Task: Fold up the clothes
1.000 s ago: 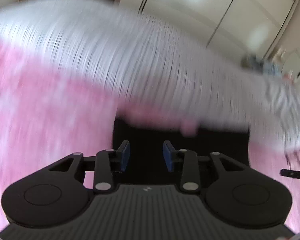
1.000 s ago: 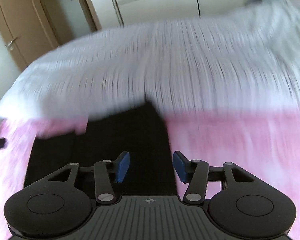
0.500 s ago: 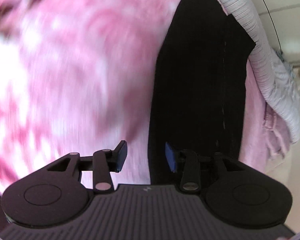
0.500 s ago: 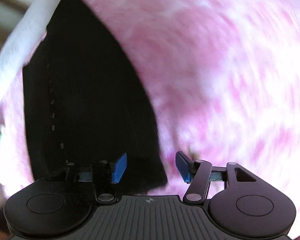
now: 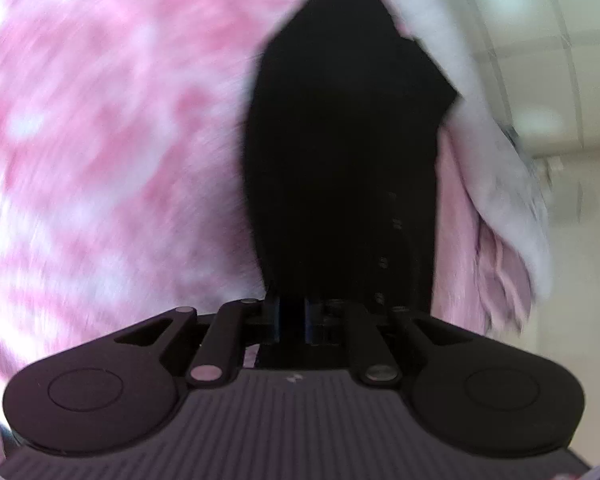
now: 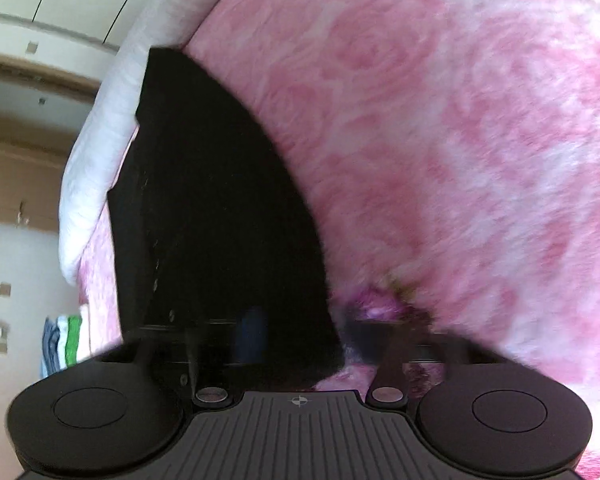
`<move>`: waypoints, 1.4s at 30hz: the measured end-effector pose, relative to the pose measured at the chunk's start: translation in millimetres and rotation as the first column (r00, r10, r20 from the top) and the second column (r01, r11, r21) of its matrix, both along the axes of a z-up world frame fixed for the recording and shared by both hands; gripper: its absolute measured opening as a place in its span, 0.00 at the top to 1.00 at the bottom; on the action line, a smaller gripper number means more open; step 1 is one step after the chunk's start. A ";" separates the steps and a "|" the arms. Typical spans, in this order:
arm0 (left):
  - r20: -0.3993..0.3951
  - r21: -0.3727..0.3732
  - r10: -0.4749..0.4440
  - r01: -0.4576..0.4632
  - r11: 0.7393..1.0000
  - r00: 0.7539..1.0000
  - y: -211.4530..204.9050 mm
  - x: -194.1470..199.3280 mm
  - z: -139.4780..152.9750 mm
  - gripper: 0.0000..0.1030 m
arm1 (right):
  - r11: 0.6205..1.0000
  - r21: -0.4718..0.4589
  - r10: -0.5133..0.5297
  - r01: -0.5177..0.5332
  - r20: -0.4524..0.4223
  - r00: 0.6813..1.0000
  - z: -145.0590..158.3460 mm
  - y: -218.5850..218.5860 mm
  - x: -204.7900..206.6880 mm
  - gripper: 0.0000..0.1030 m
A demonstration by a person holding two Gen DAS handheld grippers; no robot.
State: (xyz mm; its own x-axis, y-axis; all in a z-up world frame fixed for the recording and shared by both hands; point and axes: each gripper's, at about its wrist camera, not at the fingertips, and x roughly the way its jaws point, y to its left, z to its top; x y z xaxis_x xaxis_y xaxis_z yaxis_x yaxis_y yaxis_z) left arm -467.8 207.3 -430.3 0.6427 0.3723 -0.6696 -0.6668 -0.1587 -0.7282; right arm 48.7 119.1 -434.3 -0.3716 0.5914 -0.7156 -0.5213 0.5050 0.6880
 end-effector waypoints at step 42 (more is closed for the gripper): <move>-0.315 0.457 -0.221 0.352 0.817 0.923 -46.8 -146.2 10.9 0.94 | 0.968 0.235 -0.085 -0.087 0.636 0.767 59.1 -148.9 -272.5 0.81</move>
